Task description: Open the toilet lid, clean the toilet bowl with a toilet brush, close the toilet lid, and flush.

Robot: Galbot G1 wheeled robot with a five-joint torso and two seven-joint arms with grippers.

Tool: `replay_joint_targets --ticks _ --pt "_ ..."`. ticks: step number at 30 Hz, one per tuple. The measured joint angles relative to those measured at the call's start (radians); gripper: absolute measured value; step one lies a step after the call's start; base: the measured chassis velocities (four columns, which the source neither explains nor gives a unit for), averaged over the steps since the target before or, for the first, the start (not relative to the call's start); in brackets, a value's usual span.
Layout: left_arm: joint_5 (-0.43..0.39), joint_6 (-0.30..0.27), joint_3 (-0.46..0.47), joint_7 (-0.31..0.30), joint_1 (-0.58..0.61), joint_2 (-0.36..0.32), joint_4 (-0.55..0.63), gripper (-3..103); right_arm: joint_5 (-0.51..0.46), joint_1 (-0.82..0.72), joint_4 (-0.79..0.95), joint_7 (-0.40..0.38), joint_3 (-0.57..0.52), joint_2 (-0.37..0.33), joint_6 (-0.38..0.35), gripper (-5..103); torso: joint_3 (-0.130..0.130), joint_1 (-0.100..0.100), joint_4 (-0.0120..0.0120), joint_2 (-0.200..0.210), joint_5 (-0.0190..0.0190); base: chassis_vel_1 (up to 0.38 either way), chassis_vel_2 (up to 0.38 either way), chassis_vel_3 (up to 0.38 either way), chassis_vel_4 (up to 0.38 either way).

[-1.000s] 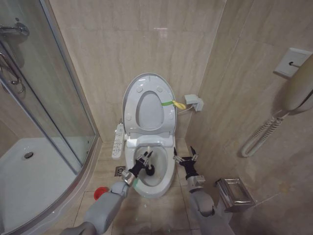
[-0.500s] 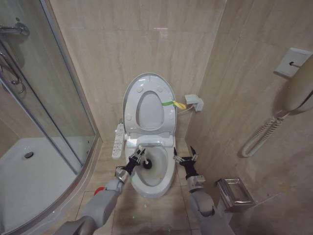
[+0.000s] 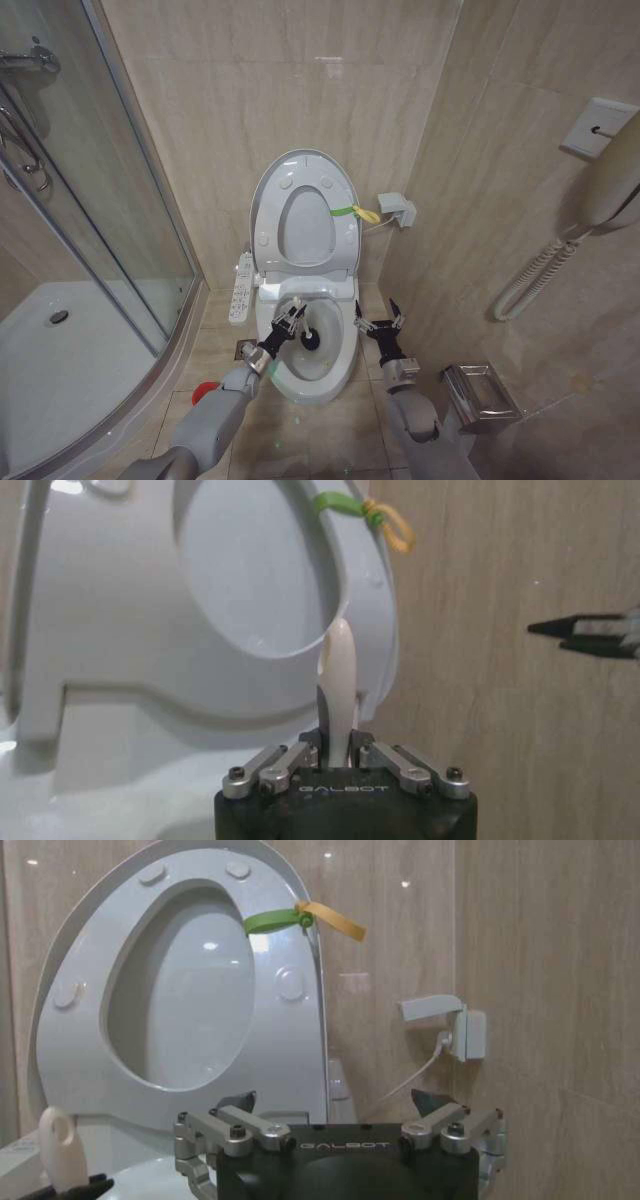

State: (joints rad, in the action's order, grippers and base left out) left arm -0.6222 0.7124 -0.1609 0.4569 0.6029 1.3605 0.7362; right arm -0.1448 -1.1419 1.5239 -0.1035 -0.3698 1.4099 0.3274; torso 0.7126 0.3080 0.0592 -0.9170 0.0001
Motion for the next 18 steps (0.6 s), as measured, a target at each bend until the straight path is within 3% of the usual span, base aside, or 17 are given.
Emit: replay_joint_targets --ticks 8,18 --pt "0.015 -0.1 -0.07 -0.137 0.093 -0.08 0.276 18 0.0 0.0 0.0 0.0 0.0 0.0 0.0 100 0.0 0.0 -0.0002 0.0 -0.0001 0.0 0.0 0.0 0.0" --pt "0.009 -0.118 -0.088 -0.18 0.14 -0.096 0.38 18 0.0 0.0 0.0 0.0 0.0 0.0 0.0 100 0.0 0.0 0.0 0.0 0.0 0.0 0.0 0.0 0.0"
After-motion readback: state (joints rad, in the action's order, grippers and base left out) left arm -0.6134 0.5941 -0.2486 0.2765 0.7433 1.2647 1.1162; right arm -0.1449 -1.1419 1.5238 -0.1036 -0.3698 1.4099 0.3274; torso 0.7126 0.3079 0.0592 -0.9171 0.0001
